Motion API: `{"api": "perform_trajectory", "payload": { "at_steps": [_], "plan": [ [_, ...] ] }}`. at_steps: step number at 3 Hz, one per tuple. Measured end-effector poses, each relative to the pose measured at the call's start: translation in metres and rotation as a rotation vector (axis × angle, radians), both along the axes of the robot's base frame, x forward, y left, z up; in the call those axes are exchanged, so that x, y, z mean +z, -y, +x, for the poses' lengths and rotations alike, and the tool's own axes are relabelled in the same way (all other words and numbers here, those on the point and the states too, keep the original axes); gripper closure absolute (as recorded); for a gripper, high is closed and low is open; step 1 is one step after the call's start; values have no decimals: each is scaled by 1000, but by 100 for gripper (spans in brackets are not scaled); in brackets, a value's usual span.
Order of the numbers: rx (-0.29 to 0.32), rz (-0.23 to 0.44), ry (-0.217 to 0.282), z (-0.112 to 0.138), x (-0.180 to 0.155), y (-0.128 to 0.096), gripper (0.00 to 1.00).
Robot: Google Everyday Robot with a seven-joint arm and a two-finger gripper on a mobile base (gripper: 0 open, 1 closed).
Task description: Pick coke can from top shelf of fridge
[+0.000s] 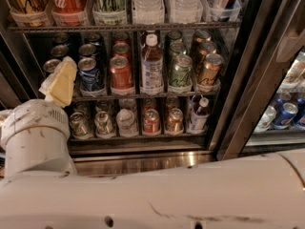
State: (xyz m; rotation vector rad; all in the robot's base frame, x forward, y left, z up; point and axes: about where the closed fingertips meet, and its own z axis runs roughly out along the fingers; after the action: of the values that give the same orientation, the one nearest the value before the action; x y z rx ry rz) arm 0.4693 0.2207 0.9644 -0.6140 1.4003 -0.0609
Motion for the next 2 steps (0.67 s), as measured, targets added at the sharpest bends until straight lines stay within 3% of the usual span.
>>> {"api": "perform_trajectory", "payload": {
  "at_steps": [1, 2],
  "plan": [
    [20, 48, 20, 23, 4, 10, 0],
    [66, 128, 56, 68, 9, 36, 0]
  ]
}}
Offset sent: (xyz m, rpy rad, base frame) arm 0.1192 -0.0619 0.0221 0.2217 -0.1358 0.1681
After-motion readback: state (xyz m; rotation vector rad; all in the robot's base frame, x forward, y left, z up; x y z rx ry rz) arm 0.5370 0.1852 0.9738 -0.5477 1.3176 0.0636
